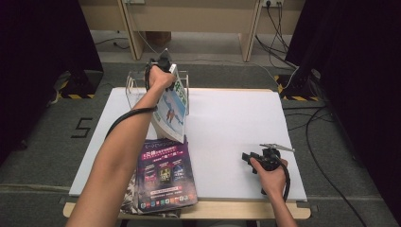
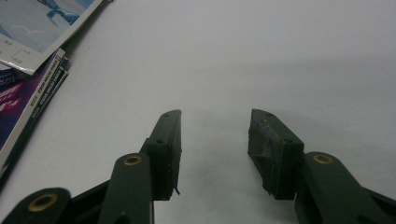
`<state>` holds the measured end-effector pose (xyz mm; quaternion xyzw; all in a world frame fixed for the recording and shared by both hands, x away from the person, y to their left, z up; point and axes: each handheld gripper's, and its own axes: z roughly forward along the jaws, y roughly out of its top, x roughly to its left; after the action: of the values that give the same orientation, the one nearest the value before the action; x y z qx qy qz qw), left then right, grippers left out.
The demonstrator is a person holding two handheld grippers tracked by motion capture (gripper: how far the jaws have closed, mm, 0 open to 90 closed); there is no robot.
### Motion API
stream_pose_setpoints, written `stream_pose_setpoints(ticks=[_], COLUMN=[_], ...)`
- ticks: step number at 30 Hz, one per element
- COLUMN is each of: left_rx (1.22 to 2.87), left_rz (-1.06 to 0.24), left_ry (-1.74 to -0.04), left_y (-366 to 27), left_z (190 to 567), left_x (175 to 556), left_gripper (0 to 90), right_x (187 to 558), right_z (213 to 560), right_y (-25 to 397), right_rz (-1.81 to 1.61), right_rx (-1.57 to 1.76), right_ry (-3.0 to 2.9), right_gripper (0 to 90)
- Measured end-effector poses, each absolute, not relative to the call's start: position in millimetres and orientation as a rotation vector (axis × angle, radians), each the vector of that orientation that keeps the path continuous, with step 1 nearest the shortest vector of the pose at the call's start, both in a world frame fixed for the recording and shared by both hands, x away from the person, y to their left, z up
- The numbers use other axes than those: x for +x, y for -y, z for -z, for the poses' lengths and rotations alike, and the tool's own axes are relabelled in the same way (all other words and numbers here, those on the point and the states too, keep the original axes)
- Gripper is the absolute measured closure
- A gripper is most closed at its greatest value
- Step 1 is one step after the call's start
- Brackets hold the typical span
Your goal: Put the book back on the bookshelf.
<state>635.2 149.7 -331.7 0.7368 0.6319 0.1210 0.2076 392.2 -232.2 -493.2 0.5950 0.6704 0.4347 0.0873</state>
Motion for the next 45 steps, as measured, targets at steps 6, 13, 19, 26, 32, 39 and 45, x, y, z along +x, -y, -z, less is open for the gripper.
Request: stream_pose_setpoints(ticks=[6, 13, 19, 26, 32, 39, 45], left_rx=[2.016, 1.912, 1.800, 1.610, 1.537, 1.528, 1.583], left_rz=[-0.276, -0.291, -0.411, -0.533, -0.633, -0.690, -0.653], left_ry=[-1.728, -1.649, -1.555, -1.441, -1.353, -1.280, -1.271], left_y=[-153.3, -167.4, -173.2, -170.0, -163.6, -179.4, -205.2], left_z=[329.9, 315.5, 296.0, 299.4, 325.6, 347.2, 354.6], left_x=[630.7, 610.0, 594.4, 575.9, 552.8, 523.0, 499.7], left_gripper=[73.3, 73.5, 73.6, 73.7, 73.6, 73.2, 73.0], right_x=[392.3, 392.5, 392.3, 392.3, 392.2, 391.7, 390.8], right_z=[493.2, 493.6, 493.4, 493.4, 493.5, 493.5, 492.9], right_y=[232.3, 232.9, 232.3, 232.4, 232.6, 231.7, 230.0], right_rz=[-1.295, -1.294, -1.283, -1.288, -1.291, -1.283, -1.276], right_rx=[1.771, 1.765, 1.751, 1.752, 1.751, 1.731, 1.750], right_ry=[-1.997, -1.998, -2.001, -2.001, -2.002, -2.008, -2.009], right_gripper=[54.6, 54.7, 54.6, 54.7, 54.8, 54.7, 54.7])
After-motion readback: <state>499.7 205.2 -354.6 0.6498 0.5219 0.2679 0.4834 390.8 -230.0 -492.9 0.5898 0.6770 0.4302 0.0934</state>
